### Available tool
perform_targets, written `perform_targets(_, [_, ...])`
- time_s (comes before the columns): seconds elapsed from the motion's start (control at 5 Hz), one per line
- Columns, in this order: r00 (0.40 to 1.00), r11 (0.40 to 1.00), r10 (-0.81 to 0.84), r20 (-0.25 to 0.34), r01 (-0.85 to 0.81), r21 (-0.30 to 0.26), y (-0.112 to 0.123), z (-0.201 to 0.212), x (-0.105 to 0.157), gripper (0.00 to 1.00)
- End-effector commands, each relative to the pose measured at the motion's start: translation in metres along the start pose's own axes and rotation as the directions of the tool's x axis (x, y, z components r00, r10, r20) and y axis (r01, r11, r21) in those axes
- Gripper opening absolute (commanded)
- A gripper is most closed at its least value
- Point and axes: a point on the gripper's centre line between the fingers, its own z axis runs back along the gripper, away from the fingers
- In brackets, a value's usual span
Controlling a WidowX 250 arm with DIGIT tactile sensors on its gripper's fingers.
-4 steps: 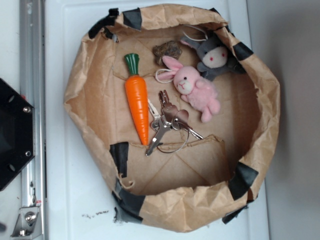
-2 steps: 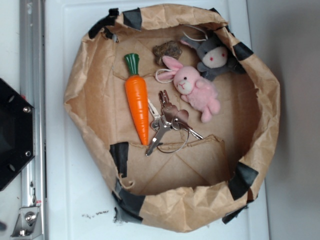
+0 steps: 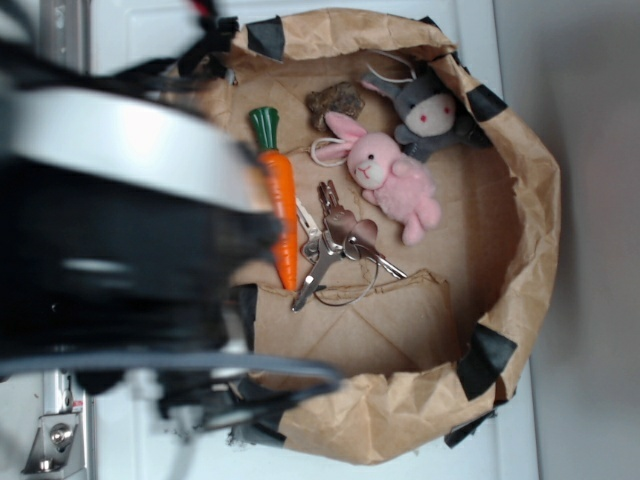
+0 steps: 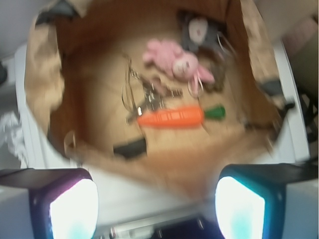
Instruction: Grab the silver keys.
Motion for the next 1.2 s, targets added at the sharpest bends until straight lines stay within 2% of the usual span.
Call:
perform_targets(0.0, [0.993, 0.998, -0.02, 0.112, 0.026, -0.053, 0.016, -0.041, 0.034, 1.0])
perform_targets(0.2, [0.99, 0.97, -0.115, 0.076, 0.129, -0.206, -0.001, -0.053, 0.036, 1.0])
perform_targets(1.0, [0.99, 0.97, -0.115, 0.076, 0.129, -0.206, -0.001, -0.053, 0.036, 1.0])
